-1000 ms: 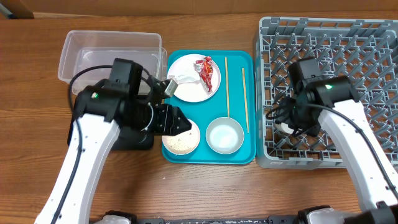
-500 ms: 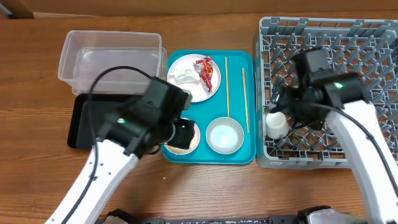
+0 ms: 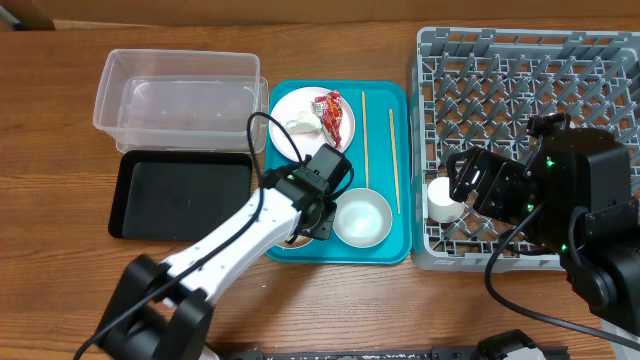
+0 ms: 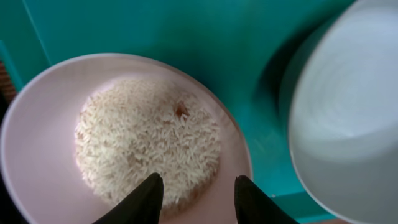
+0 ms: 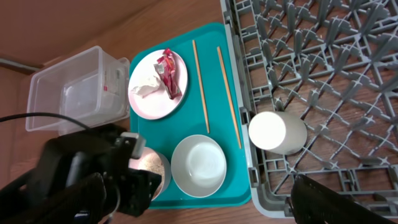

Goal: Sort waste into correct bins and load items into the dishwasher
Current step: 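Grasp the pink bowl of rice with the left gripper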

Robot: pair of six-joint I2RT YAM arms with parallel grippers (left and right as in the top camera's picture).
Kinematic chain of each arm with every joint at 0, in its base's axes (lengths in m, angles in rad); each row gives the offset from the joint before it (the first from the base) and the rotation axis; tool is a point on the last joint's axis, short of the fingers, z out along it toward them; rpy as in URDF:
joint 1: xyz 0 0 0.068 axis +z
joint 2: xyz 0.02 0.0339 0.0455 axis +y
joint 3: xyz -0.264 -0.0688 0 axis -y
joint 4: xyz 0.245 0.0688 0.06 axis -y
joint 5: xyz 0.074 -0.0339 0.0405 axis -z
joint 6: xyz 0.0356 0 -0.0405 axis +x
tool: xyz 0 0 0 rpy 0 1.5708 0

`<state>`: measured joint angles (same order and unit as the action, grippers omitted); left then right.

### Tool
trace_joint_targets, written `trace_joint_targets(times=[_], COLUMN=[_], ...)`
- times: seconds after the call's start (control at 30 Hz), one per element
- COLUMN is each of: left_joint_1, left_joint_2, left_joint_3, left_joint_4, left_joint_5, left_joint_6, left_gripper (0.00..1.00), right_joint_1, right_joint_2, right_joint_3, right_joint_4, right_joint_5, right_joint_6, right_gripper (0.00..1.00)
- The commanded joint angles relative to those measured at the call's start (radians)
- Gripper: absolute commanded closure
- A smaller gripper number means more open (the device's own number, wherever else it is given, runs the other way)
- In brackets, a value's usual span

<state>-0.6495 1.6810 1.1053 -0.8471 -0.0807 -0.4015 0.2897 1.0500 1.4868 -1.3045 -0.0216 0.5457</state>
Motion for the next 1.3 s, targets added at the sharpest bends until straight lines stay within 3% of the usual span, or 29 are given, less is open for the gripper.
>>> trace_joint_targets(times=[0.0, 0.23, 0.47, 0.7, 1.0, 1.07, 1.17, 1.27], left_joint_1=[-0.012, -0.013, -0.013, -0.061, -0.078, -0.077, -0.077, -0.077], left_joint_2=[0.052, 0.065, -0.032, -0.037, 0.074, 0.087, 0.098, 0.104], left_joint_3=[-0.003, 0.004, 0.103, 0.08, 0.028, 0.028, 0.028, 0.028], left_joint_4=[0.008, -0.015, -0.143, -0.128, -0.034, -0.034, -0.035, -0.035], left_joint_5=[-0.016, -0.007, 0.011, 0.045, 0.027, 0.018, 0.018, 0.018], left_joint_6=[-0.002, -0.003, -0.014, 0.021, 0.02, 0.016, 0.016, 0.021], left_gripper=[0.62, 0.7, 0.69, 0.62, 0.63, 0.67, 0.85, 0.95], right_joint_1=[0.005, 0.005, 0.005, 0.005, 0.005, 0.005, 0.005, 0.005], right_joint_2=[0.008, 0.032, 0.034, 0.034, 0.034, 0.034, 0.034, 0.034], right_joint_3=[0.011, 0.011, 0.011, 0.011, 0.011, 0.011, 0.011, 0.011], right_joint_4=[-0.007, -0.016, -0.018, -0.018, -0.019, -0.02, -0.023, -0.023], right_joint_5=[0.009, 0.012, 0.012, 0.012, 0.012, 0.012, 0.013, 0.013], right_joint_6=[-0.003, -0.003, -0.029, -0.029, -0.029, -0.029, -0.029, -0.029], right_gripper=[0.02, 0.02, 0.02, 0.02, 0.02, 0.02, 0.02, 0.02])
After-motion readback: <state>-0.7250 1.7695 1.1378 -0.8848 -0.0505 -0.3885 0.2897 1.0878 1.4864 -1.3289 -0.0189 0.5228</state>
